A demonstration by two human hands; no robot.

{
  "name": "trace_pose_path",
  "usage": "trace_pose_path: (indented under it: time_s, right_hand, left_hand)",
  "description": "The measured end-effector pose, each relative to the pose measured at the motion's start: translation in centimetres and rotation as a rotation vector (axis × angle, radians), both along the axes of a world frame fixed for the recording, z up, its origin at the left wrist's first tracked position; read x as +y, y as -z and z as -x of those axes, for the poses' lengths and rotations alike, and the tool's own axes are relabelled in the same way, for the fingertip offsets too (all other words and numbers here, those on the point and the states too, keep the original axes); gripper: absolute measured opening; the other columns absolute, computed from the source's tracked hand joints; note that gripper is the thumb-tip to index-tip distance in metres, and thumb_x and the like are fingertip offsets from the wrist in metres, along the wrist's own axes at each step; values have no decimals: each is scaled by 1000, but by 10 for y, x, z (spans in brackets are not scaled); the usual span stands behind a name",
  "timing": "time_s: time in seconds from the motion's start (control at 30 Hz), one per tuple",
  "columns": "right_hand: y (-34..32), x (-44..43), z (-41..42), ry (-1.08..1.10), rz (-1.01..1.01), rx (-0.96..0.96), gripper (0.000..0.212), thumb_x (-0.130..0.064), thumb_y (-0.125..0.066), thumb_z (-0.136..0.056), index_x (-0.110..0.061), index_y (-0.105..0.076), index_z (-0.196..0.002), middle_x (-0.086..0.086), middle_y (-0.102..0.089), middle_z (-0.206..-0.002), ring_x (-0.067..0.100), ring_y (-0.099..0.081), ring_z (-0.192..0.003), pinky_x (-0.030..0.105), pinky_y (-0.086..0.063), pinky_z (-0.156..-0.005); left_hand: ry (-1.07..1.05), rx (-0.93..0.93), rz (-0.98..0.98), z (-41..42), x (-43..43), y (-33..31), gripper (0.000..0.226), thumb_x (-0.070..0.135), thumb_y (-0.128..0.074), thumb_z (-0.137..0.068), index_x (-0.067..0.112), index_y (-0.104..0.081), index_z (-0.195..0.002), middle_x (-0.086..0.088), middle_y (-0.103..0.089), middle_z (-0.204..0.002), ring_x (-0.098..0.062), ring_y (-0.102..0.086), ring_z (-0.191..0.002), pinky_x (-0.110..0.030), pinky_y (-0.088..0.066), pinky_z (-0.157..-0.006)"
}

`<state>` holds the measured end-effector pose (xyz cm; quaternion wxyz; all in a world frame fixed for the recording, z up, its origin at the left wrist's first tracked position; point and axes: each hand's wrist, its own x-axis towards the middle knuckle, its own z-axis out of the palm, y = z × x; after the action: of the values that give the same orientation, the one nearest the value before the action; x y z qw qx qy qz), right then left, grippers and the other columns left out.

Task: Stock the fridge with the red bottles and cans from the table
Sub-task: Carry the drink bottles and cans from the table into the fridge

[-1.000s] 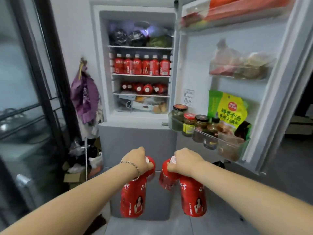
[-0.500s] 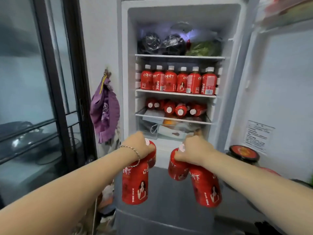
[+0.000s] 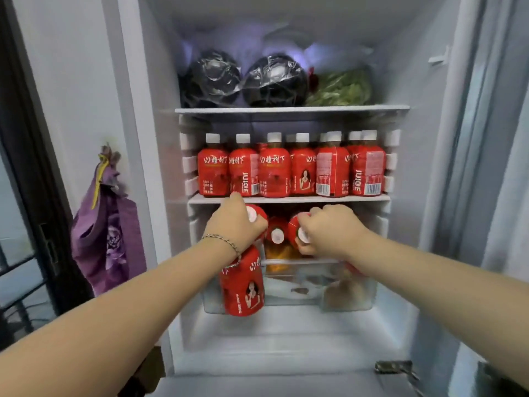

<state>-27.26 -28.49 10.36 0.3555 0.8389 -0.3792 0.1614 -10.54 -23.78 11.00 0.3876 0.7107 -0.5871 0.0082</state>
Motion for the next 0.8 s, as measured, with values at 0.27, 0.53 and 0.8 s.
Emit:
trace_pose_path:
  time_s: [0.27,0.53,0.8]
  right_hand:
    - [31,-61,-30,-182,-158,33,54,-55,-82,-24,-20,-69,-64,-2,-57,-52,15,-50,-31,12,-28,-34]
    - [41,-77,-55,-272,-86,15,49,-50,-80,-28,-20,-65,-63,-1,-55,-49,18,-48,-29,13,-29,-38]
    - [47,-91,-34,64,-652,-595,46,-46,-52,-89,-9,-43,-115,10,-59,-114,29,-58,-105,35,-36,-74]
  left_hand:
    - [-6,-81,5,-11,-68,24,27,30,-57,-84,10,-40,-88,-10,-51,-92,-31,-56,-81,-34,-43,-68]
    - [-18,-412,-25,-35,-74,53,35,37,-47,-93,8,-40,-110,-8,-43,-114,-32,-55,-96,-36,-39,-67]
    - [-17,-229,-50,-46,-90,55,44,41,-56,-88,7,-41,-111,-12,-45,-114,-39,-55,-100,-40,-43,-76]
